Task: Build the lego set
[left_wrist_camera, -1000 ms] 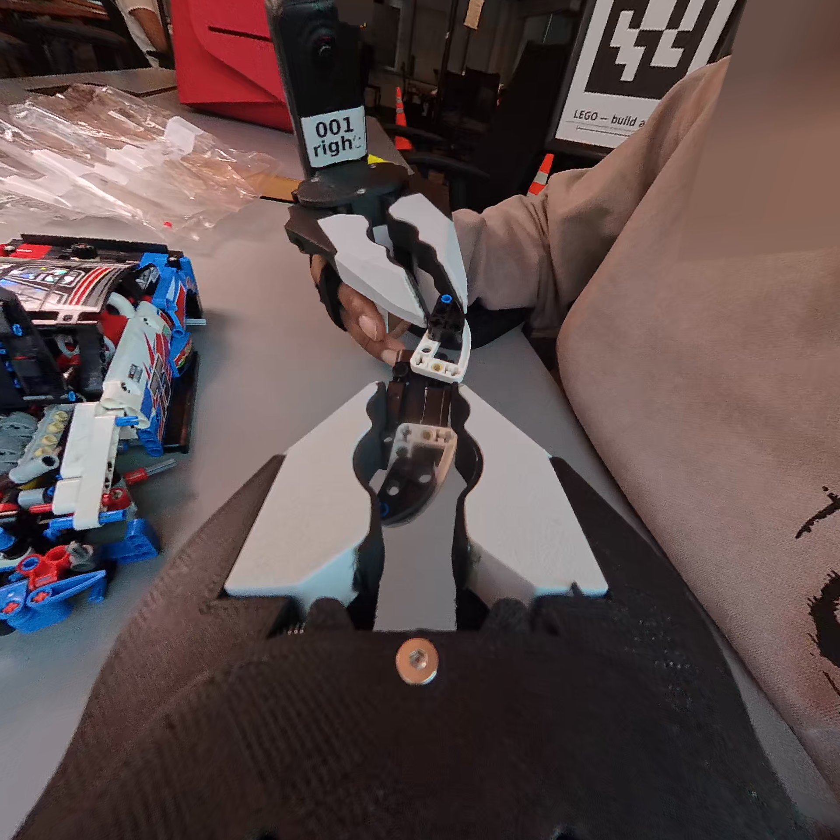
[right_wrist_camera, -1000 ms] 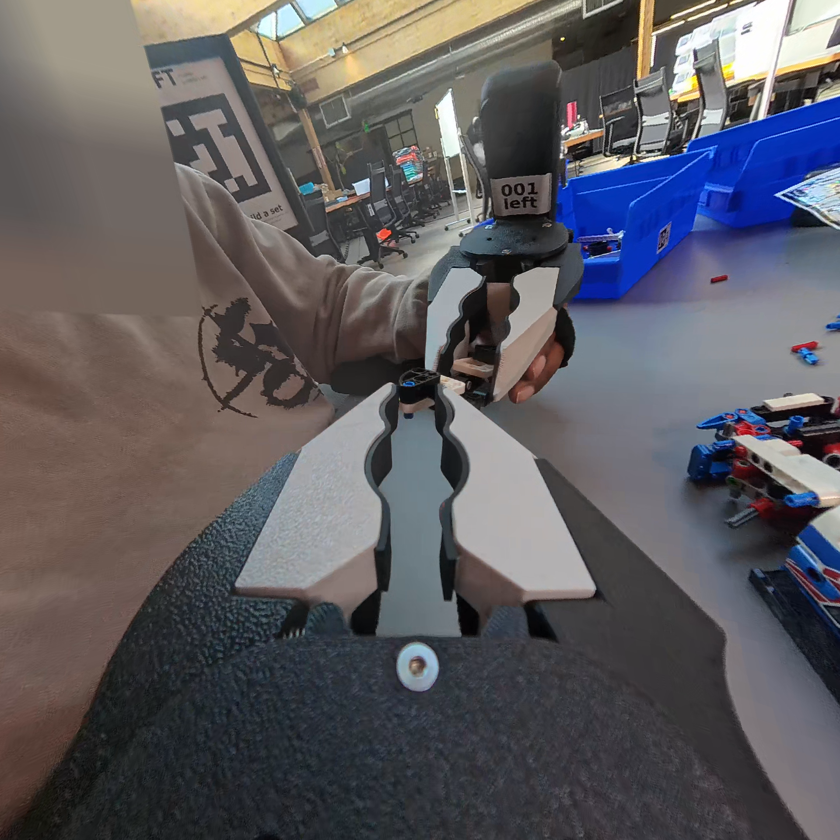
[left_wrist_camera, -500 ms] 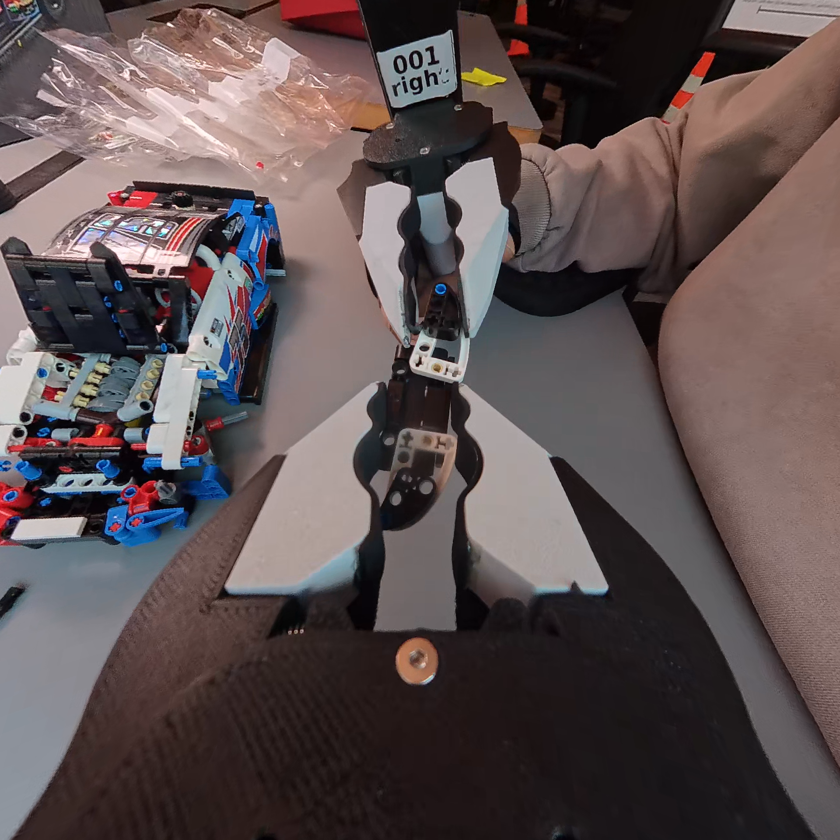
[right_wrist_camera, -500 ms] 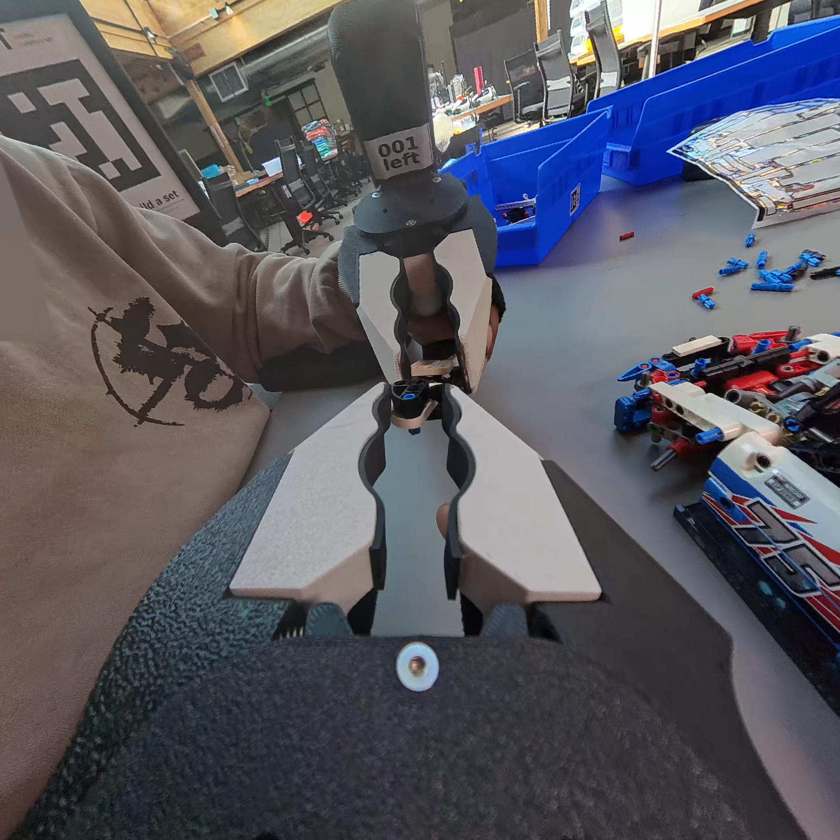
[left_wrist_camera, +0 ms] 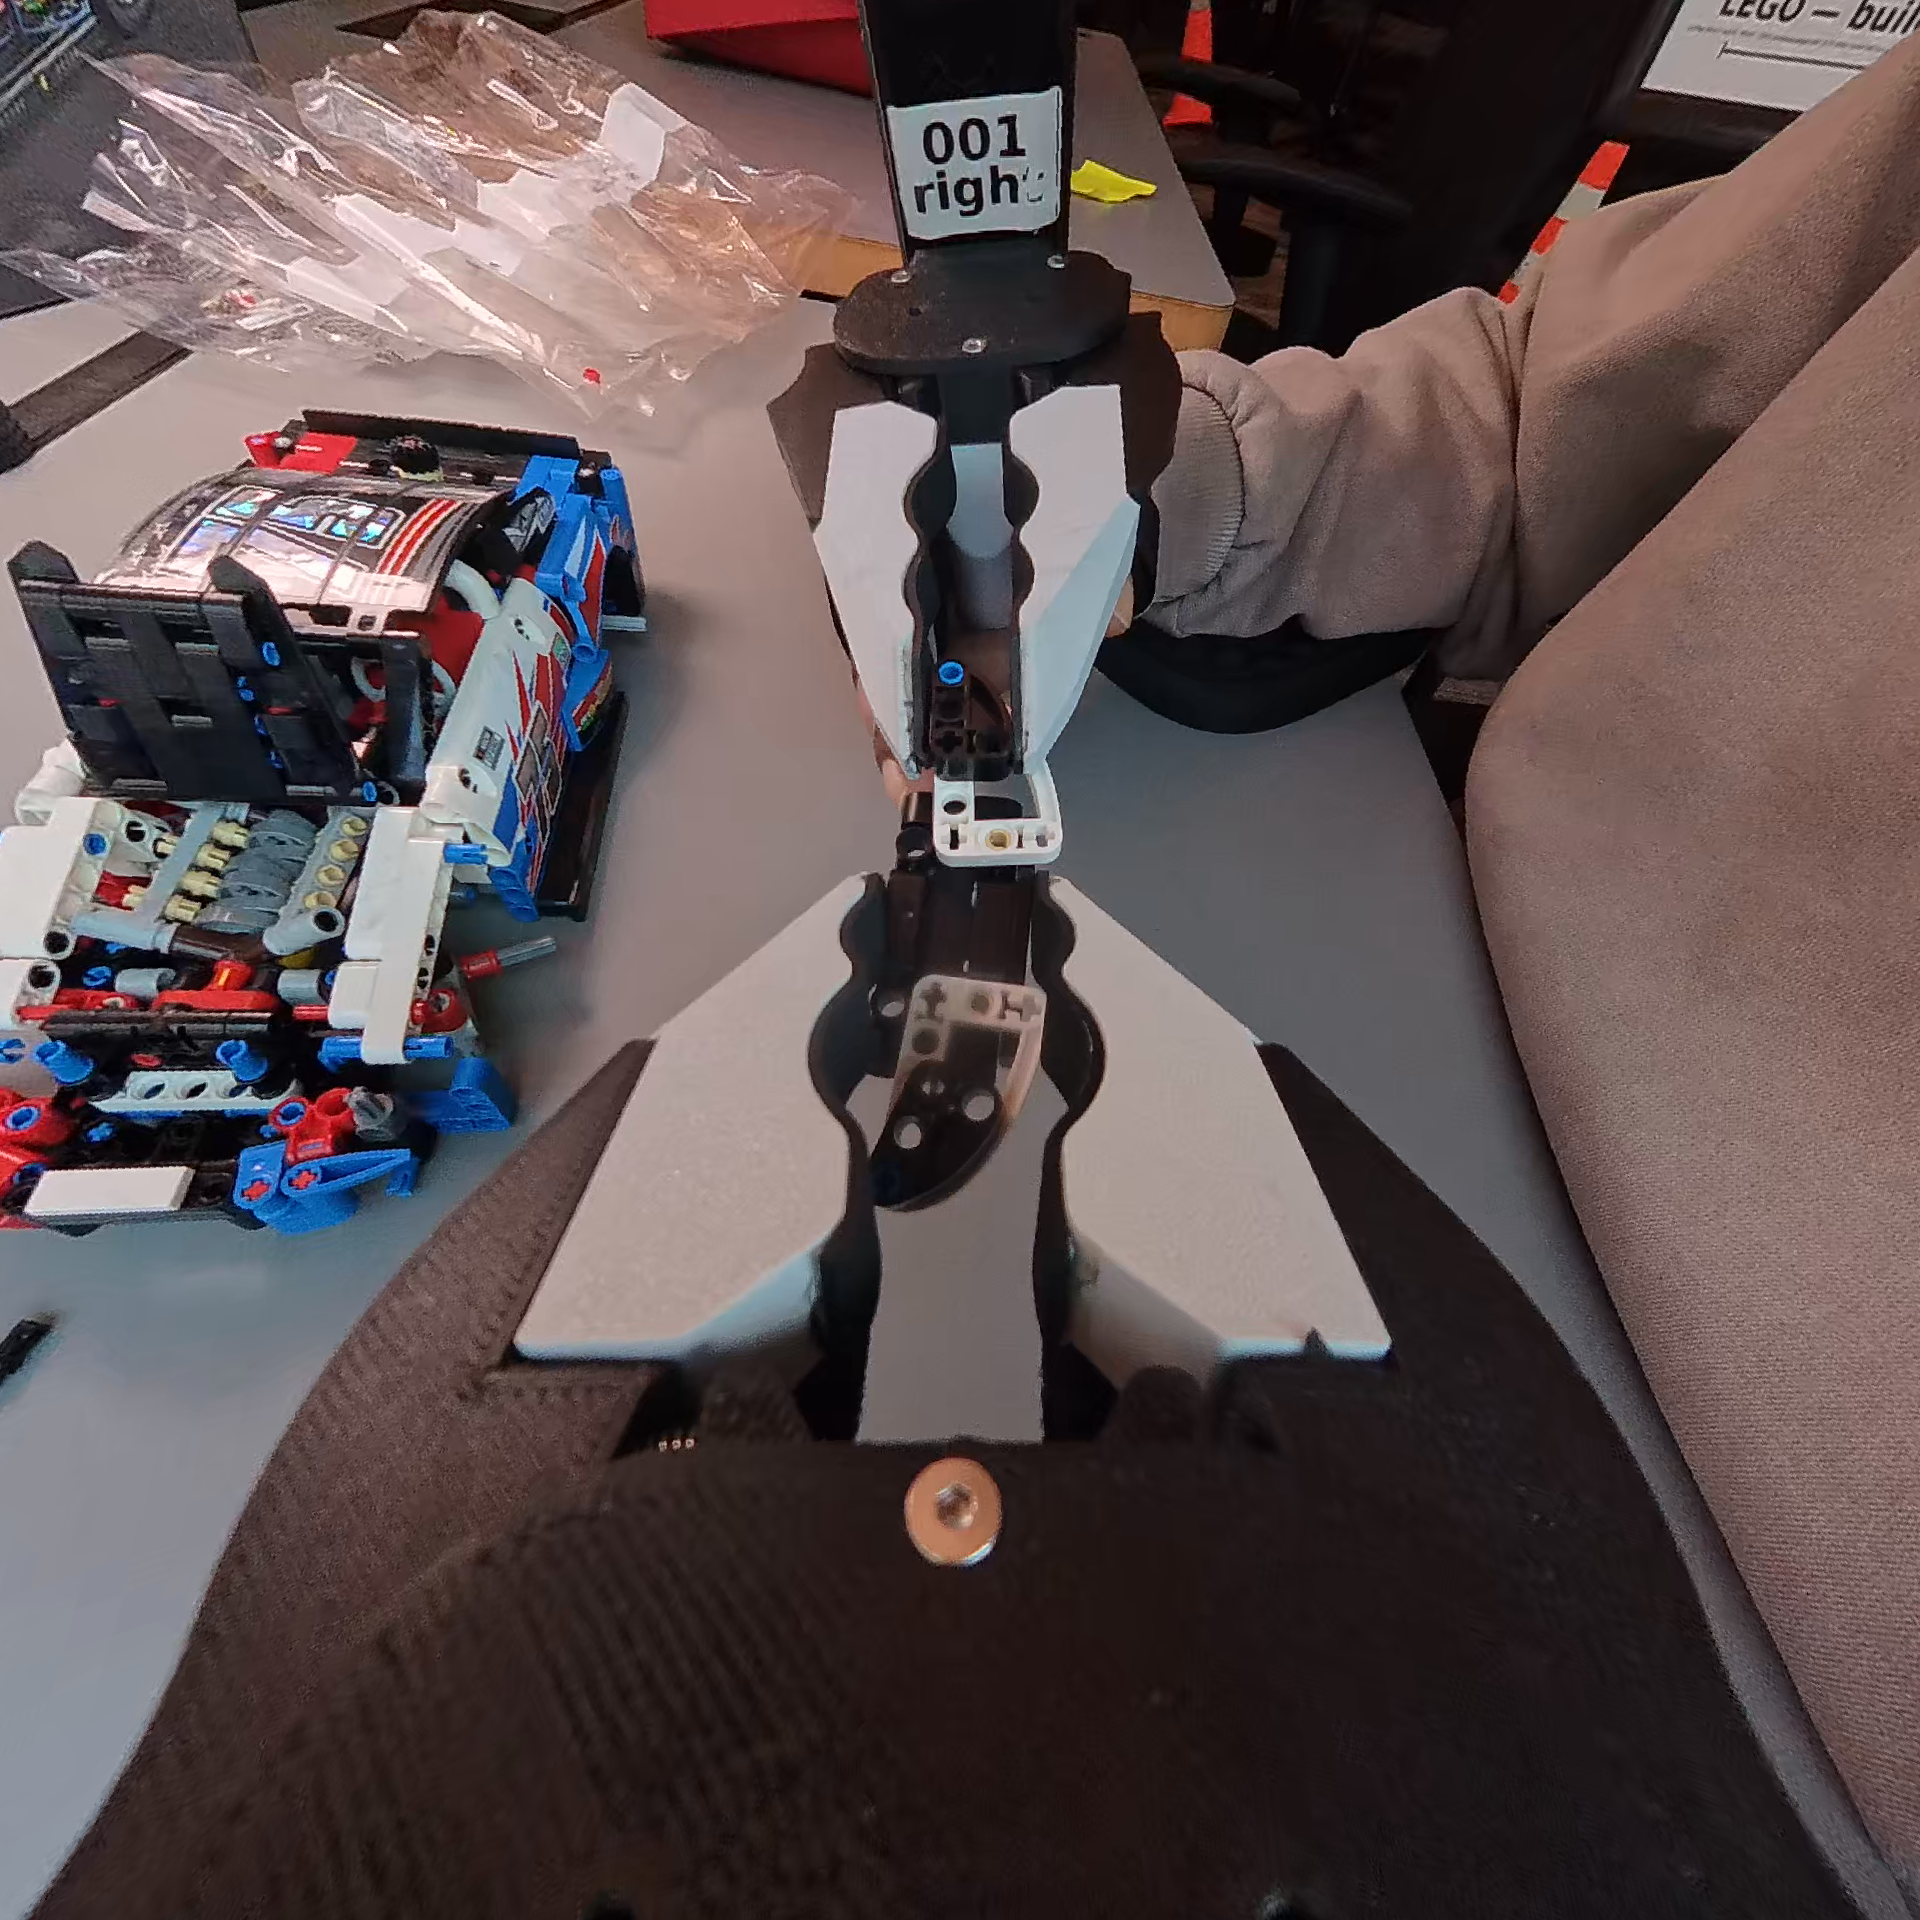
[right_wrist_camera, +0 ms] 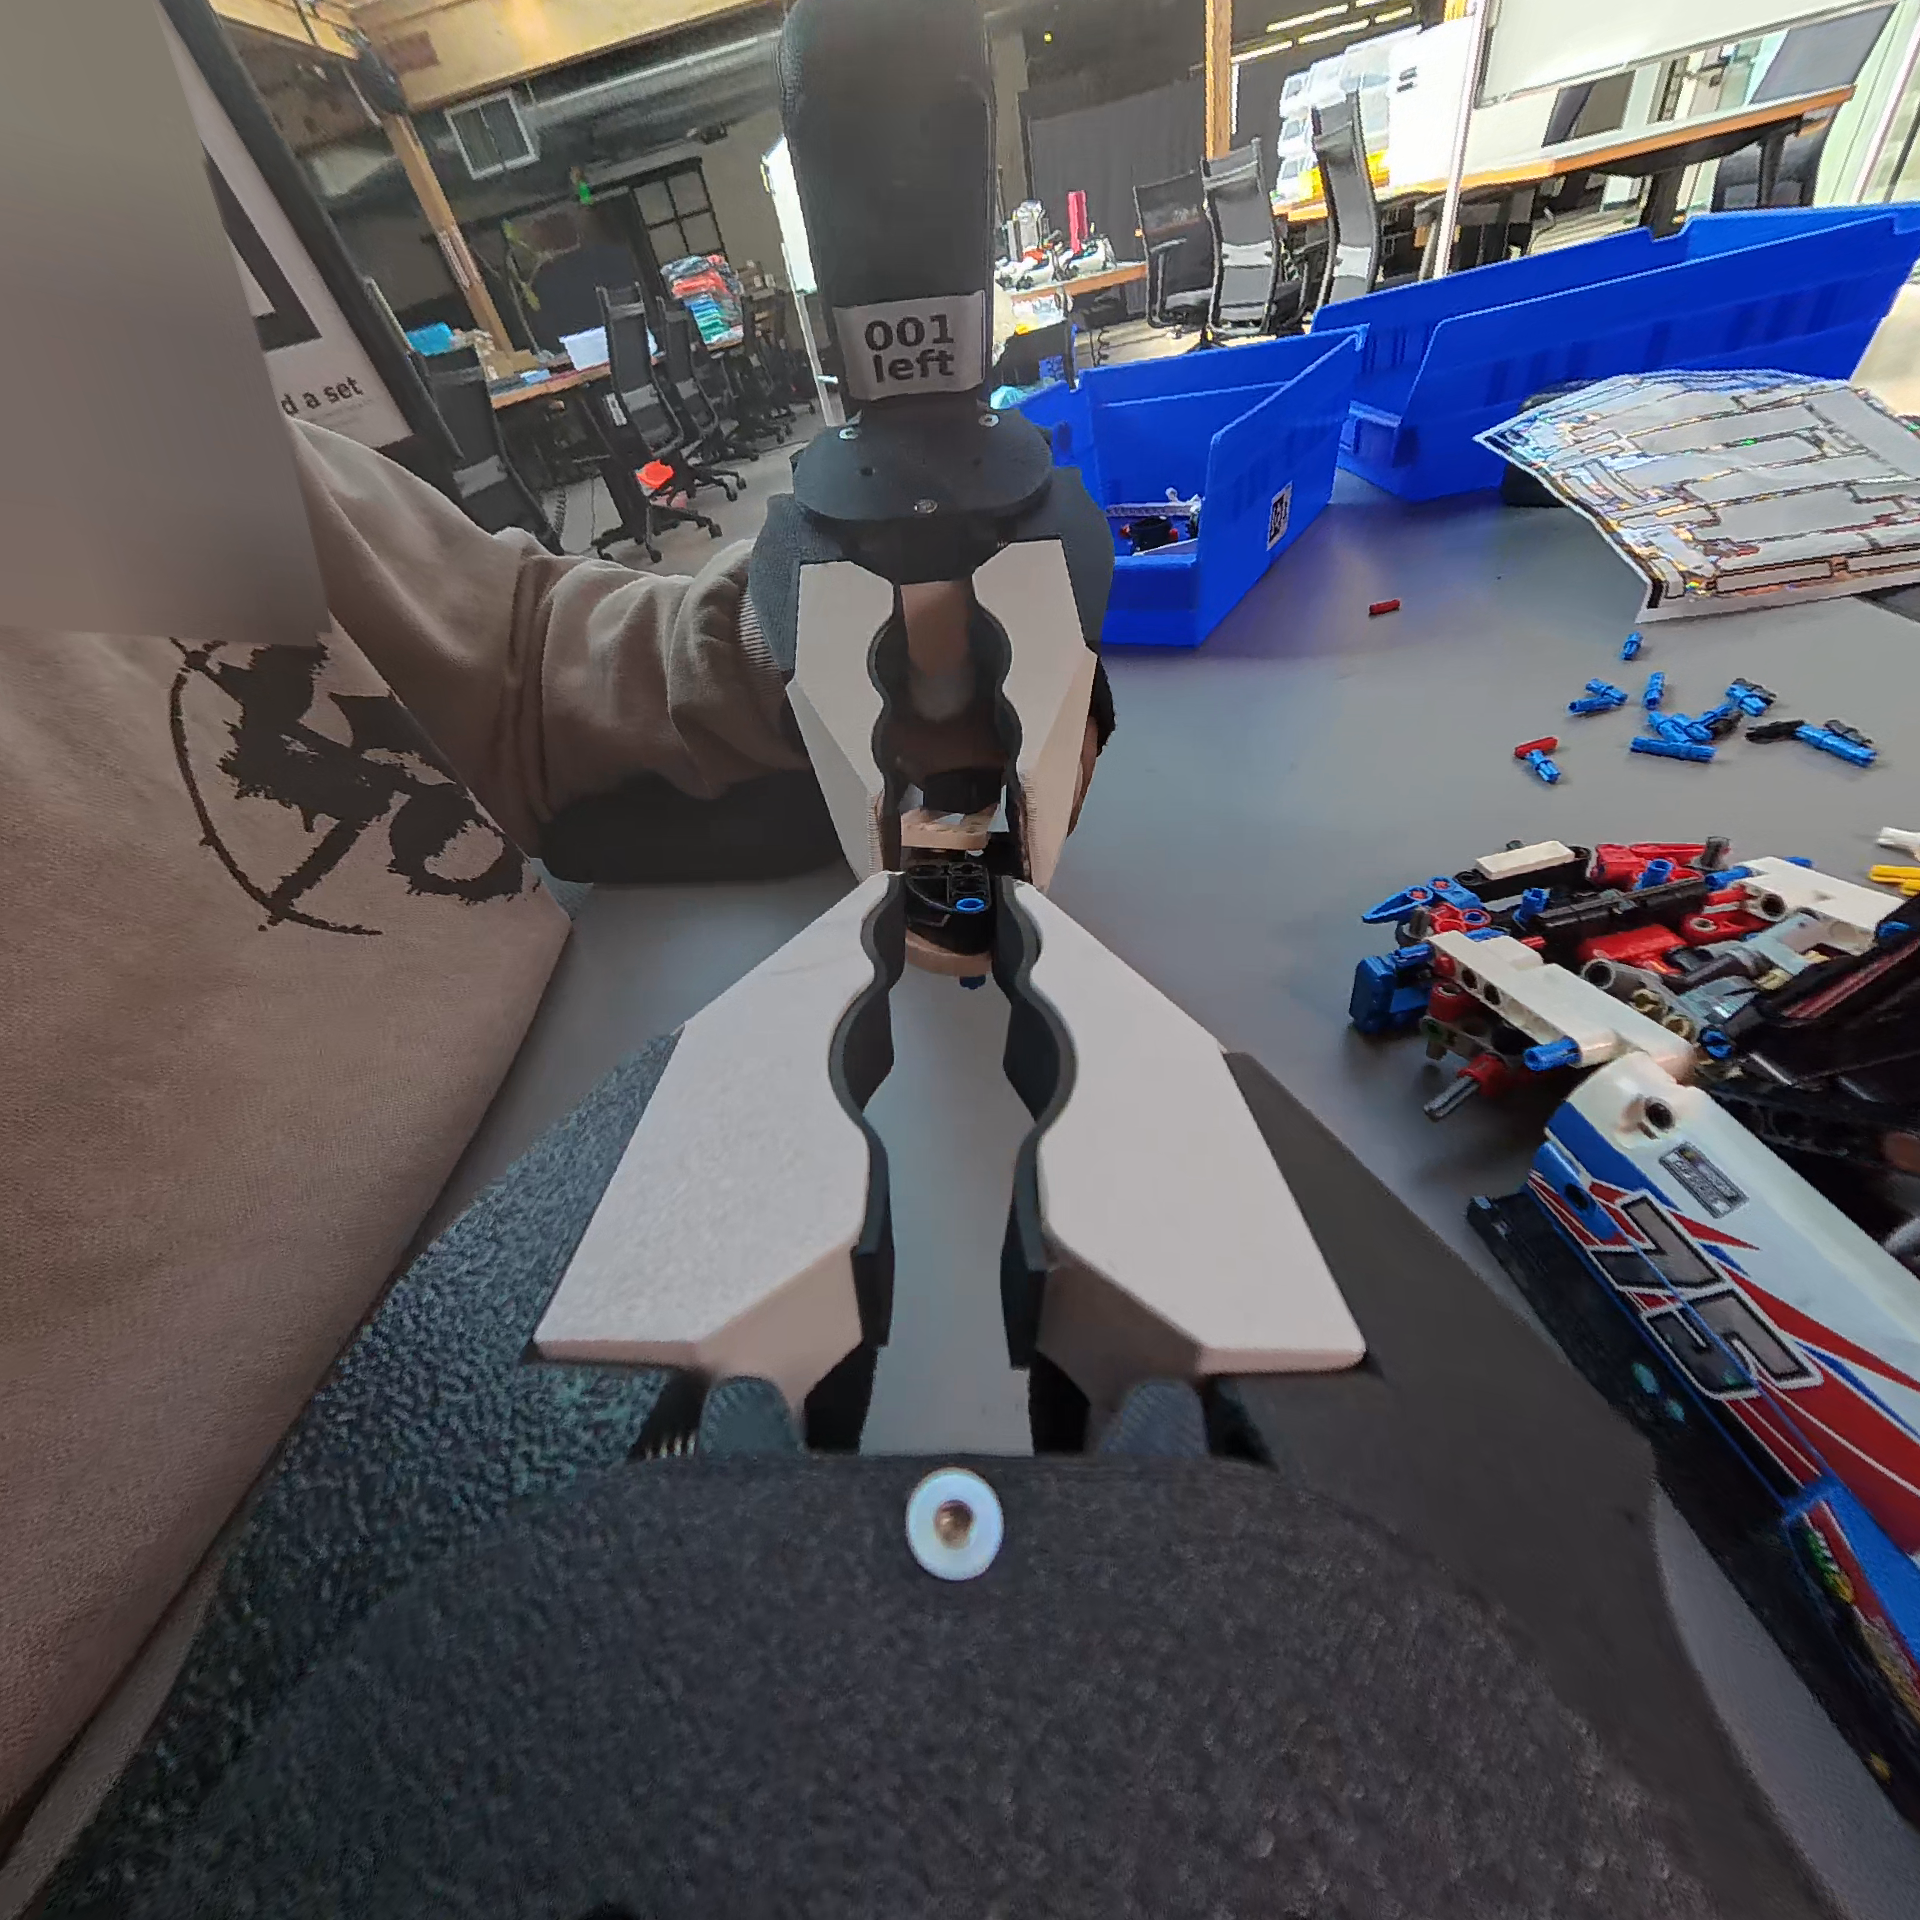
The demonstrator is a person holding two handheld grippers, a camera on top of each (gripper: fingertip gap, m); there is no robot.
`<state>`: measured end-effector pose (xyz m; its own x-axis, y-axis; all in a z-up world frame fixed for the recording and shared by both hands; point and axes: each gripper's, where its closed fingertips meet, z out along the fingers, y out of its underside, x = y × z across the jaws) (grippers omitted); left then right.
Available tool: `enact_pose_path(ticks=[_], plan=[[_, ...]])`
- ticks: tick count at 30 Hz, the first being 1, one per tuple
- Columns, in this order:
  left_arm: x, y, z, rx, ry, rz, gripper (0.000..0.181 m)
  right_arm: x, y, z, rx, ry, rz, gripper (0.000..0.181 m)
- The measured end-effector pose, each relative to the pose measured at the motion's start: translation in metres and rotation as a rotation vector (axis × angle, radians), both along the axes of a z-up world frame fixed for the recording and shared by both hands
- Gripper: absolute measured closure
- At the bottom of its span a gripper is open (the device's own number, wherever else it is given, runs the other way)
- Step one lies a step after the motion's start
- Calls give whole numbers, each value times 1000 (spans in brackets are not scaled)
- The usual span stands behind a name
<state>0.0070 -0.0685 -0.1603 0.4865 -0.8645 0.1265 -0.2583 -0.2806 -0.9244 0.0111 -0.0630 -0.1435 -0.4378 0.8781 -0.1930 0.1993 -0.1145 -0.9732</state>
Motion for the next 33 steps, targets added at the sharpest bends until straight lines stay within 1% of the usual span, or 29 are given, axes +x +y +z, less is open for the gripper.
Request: enact_pose_path(ticks=[6,8,11,13,16,22,33], plan=[[1,-3,3,-11,-46,-25,156,2,-3,2,-56,-7,30,168],[1,-4,8,-38,-114,-44,156,4,-2,8,-114,32,36,167],[-4,-2,15,-82,-216,-45,156,11,-3,27,-280,85,102,167],[-6,-2,22,-114,-287,-52,156,10,0,28,-308,81,93,169],[-6,-1,25,-149,-340,-58,156,9,-1,24,-311,62,92,171],[-3,-3,24,-188,-372,-77,156,9,-3,28,-369,61,114,171],[-3,-2,21,-212,-382,-82,156,8,-1,24,-355,42,98,168]])
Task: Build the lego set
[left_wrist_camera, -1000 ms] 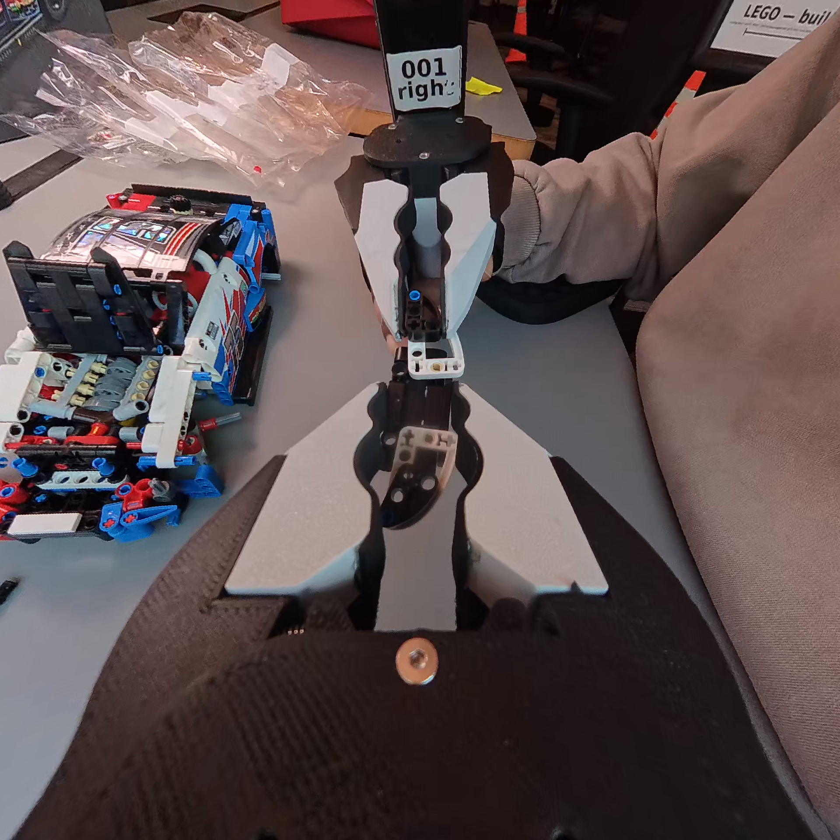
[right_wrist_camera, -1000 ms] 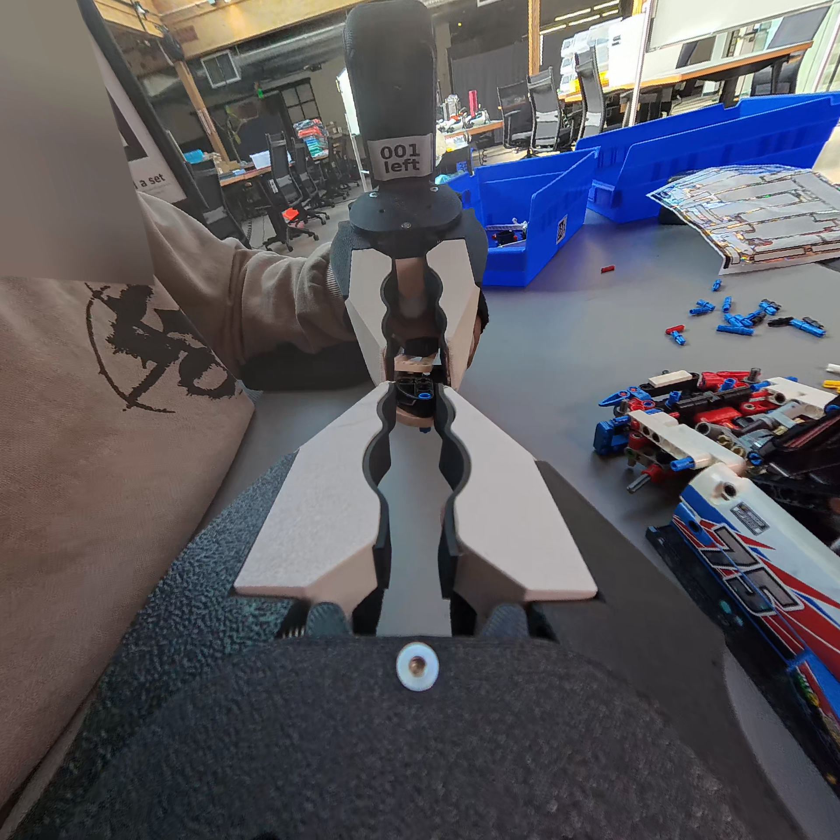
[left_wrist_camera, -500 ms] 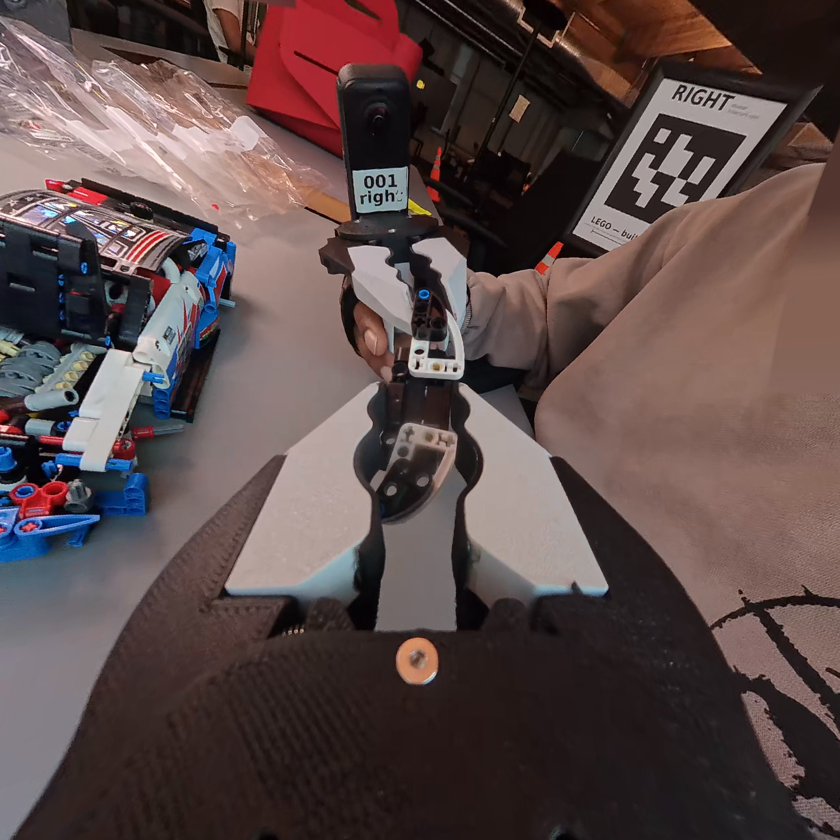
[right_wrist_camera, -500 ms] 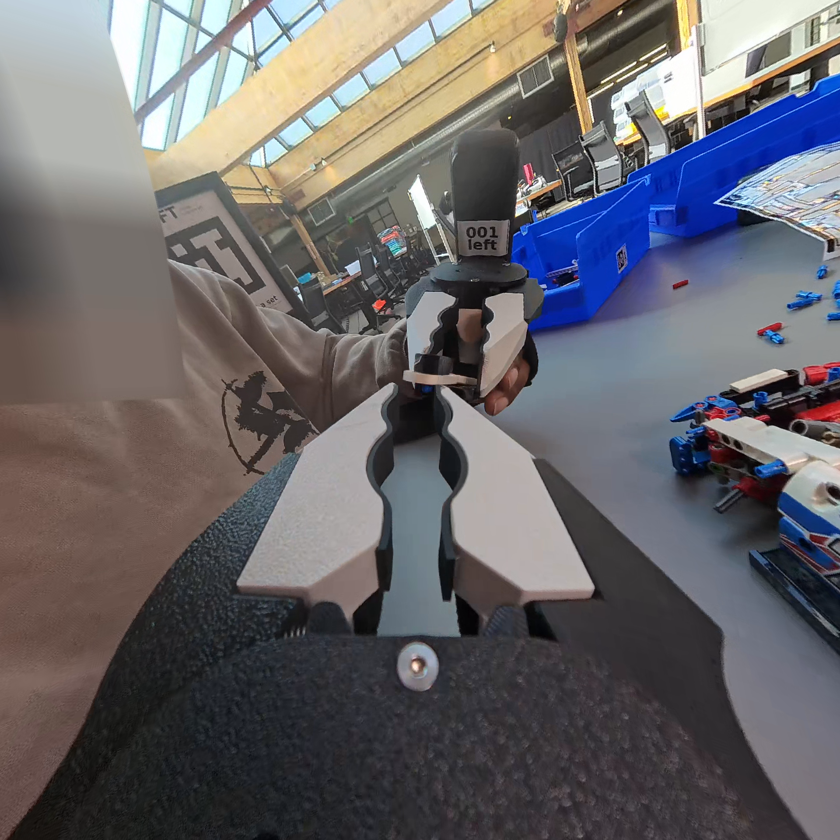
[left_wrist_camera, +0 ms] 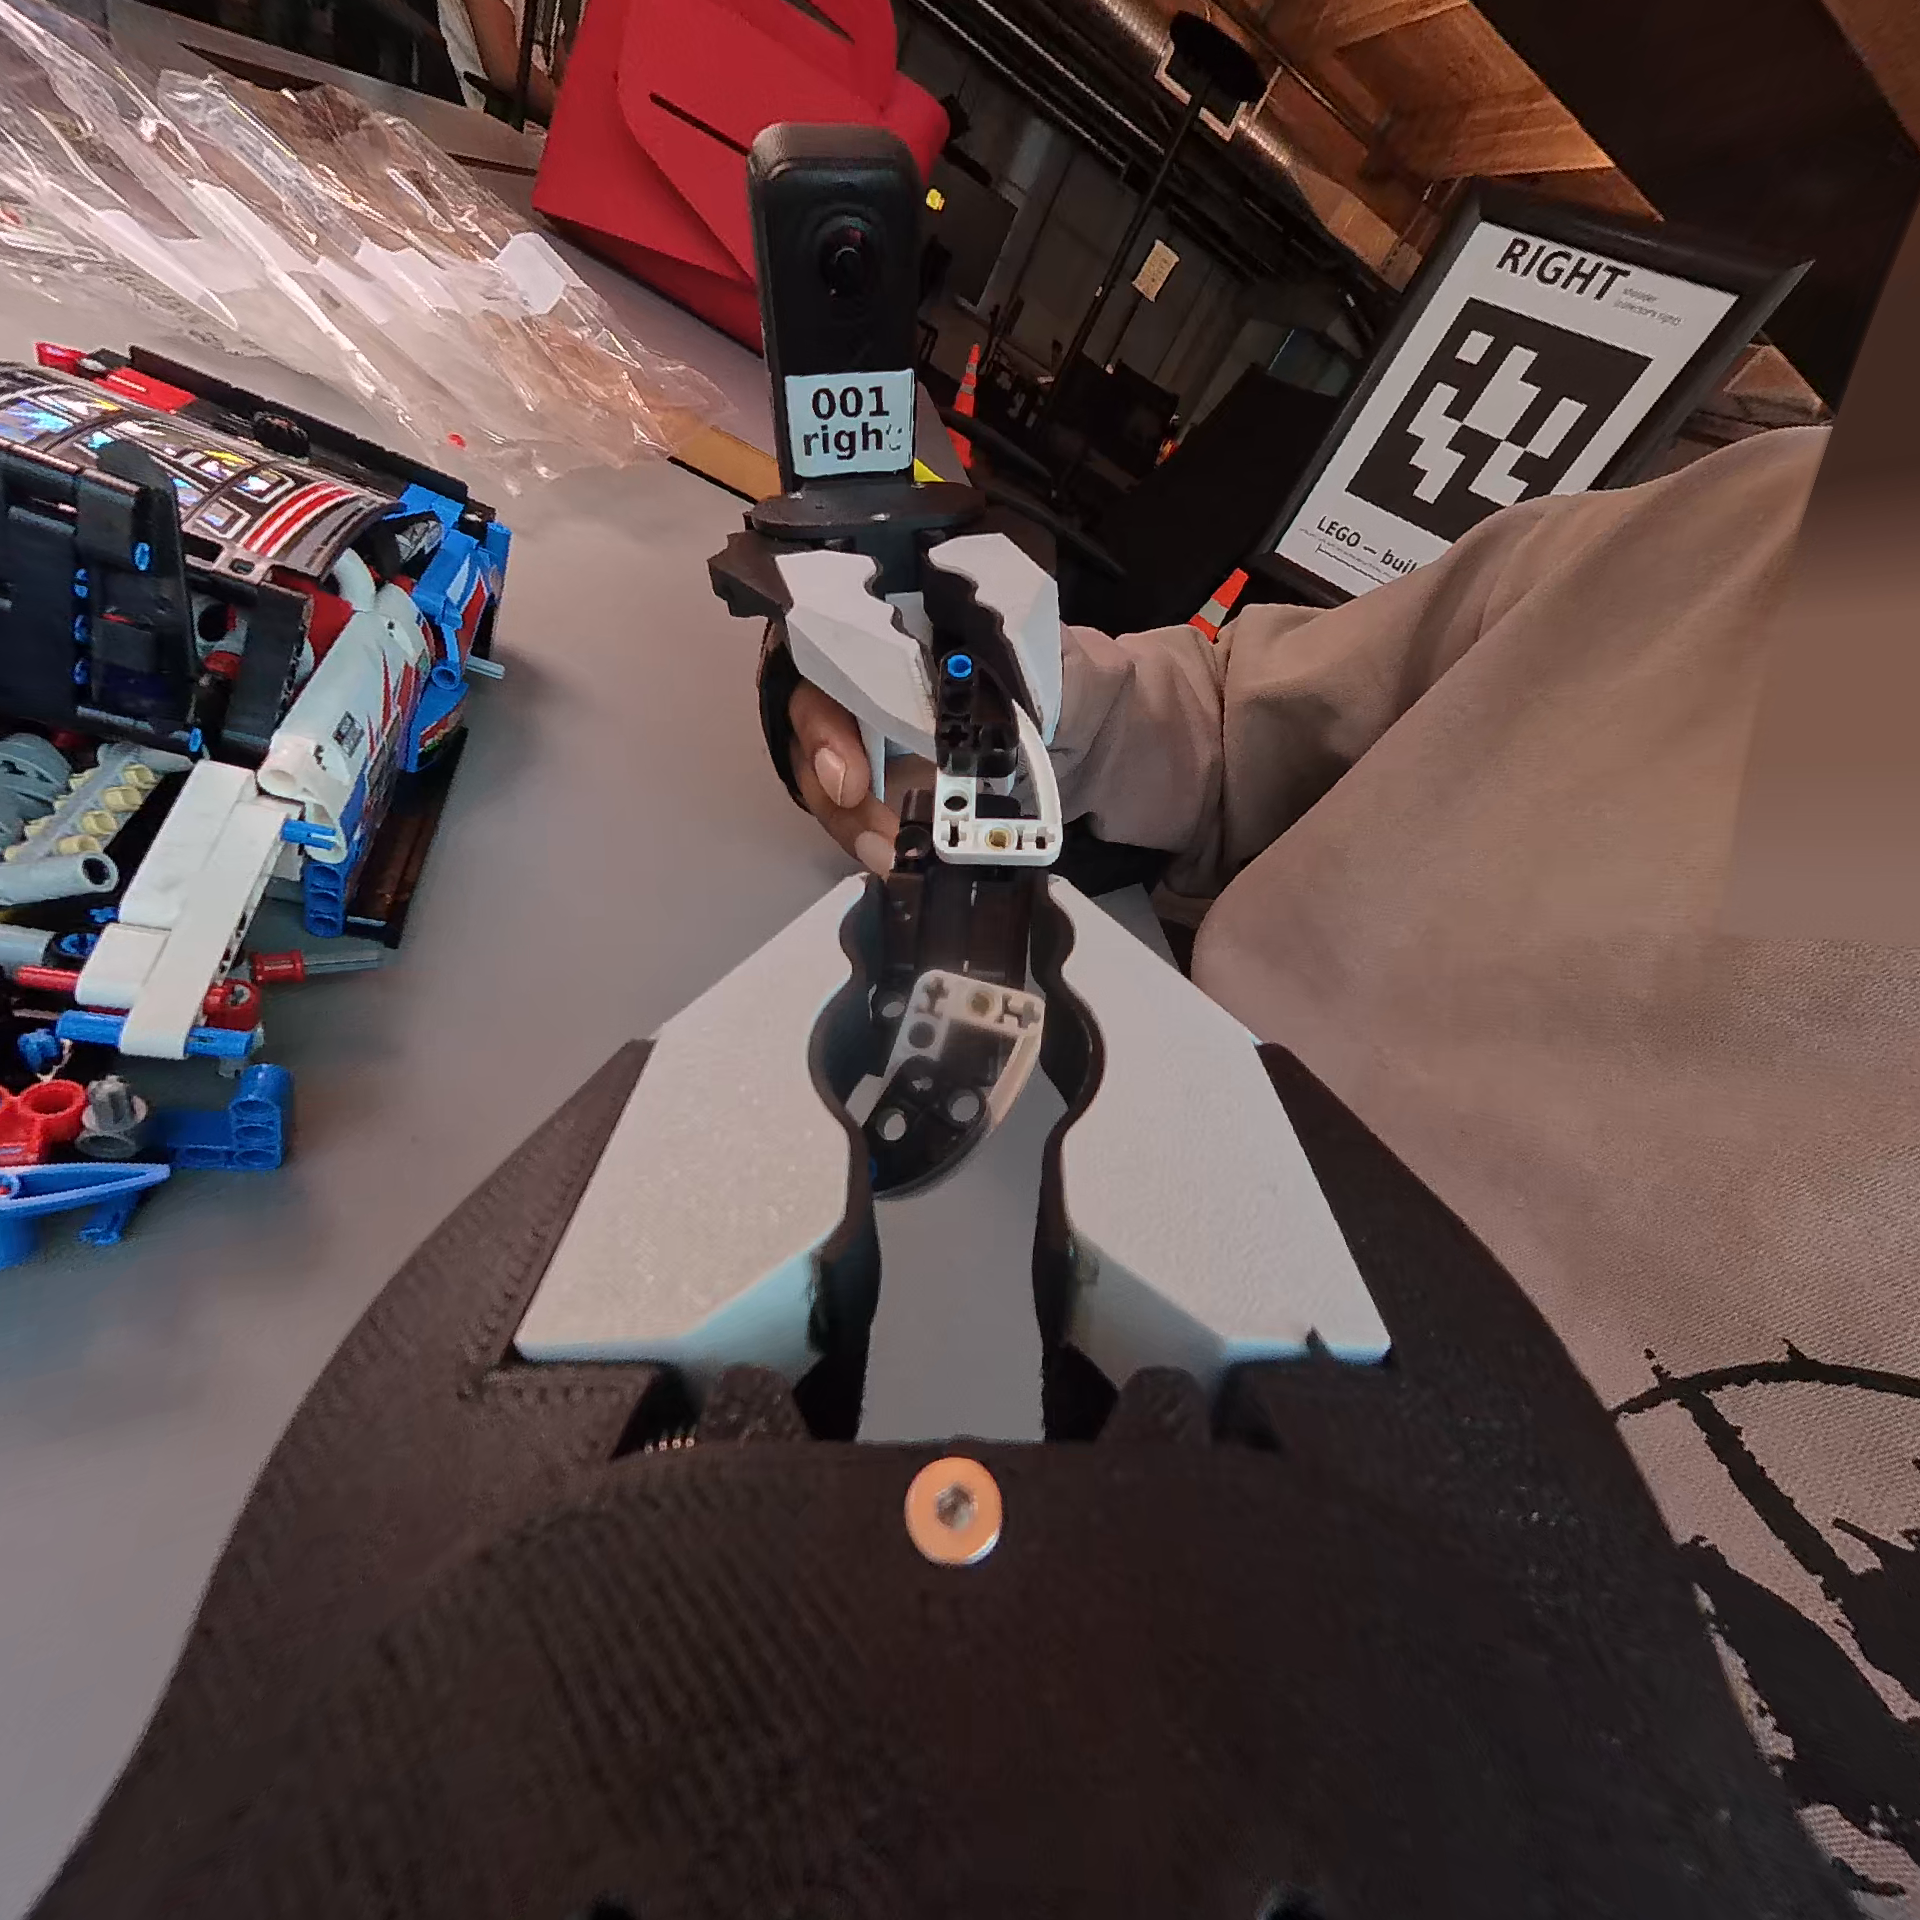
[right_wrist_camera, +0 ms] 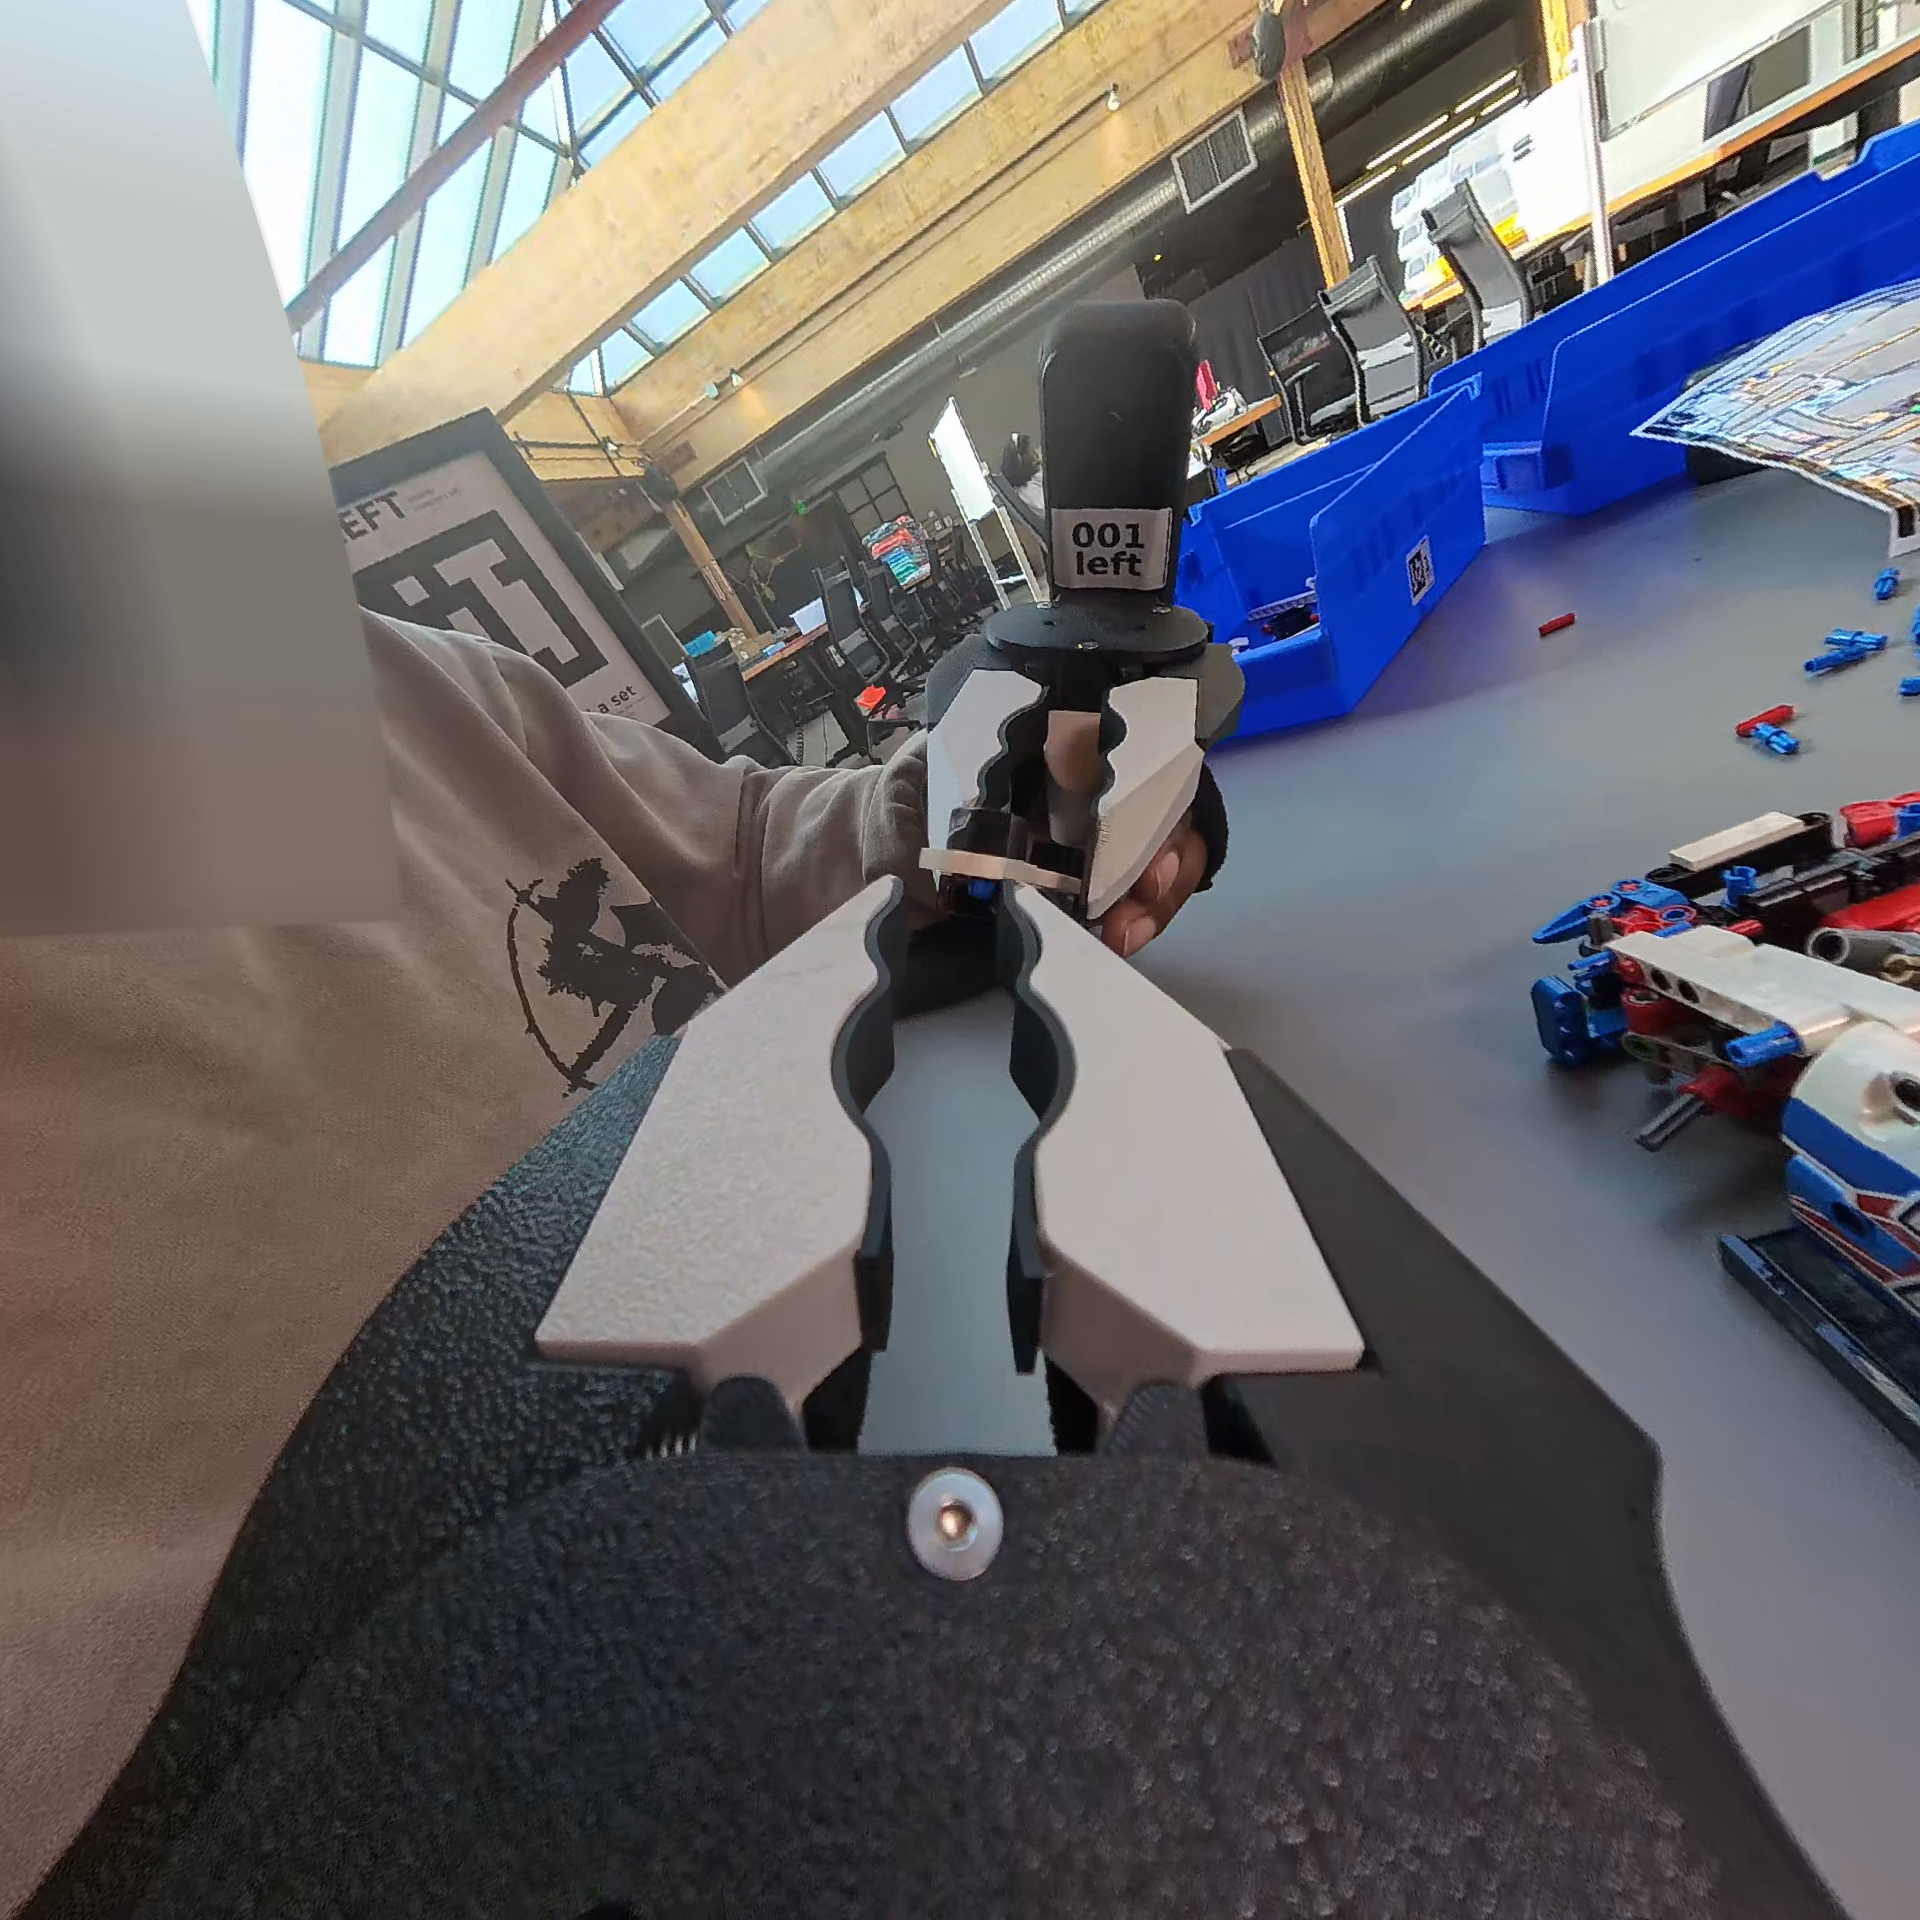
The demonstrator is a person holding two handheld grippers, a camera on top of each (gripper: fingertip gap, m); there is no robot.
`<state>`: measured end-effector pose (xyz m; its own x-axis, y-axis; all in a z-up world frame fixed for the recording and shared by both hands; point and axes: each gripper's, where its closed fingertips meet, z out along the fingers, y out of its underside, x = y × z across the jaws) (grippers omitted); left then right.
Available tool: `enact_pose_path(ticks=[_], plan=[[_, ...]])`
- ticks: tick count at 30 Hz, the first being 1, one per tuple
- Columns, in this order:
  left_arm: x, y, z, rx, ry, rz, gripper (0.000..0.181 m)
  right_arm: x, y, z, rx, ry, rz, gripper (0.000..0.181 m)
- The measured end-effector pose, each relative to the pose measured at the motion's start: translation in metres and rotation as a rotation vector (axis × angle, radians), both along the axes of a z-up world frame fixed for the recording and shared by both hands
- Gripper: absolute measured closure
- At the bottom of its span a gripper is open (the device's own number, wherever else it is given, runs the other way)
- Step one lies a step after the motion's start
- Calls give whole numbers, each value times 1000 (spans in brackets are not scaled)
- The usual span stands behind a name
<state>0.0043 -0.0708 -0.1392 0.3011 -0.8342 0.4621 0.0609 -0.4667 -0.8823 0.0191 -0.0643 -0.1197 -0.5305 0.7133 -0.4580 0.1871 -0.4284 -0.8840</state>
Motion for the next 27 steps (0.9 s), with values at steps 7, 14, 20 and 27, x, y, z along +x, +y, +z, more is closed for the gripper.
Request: enact_pose_path(ticks=[7,14,20,27], plan=[[-4,9,-47,103,358,65,156,-3,15,-37,277,-173,-95,162],[7,0,-95,200,689,-13,155,4,18,-94,766,-366,-92,155],[16,-9,-99,293,726,-92,155,1,4,-103,892,-330,-27,132],[20,-3,-101,297,744,-71,154,3,-8,-115,984,-371,69,134]])
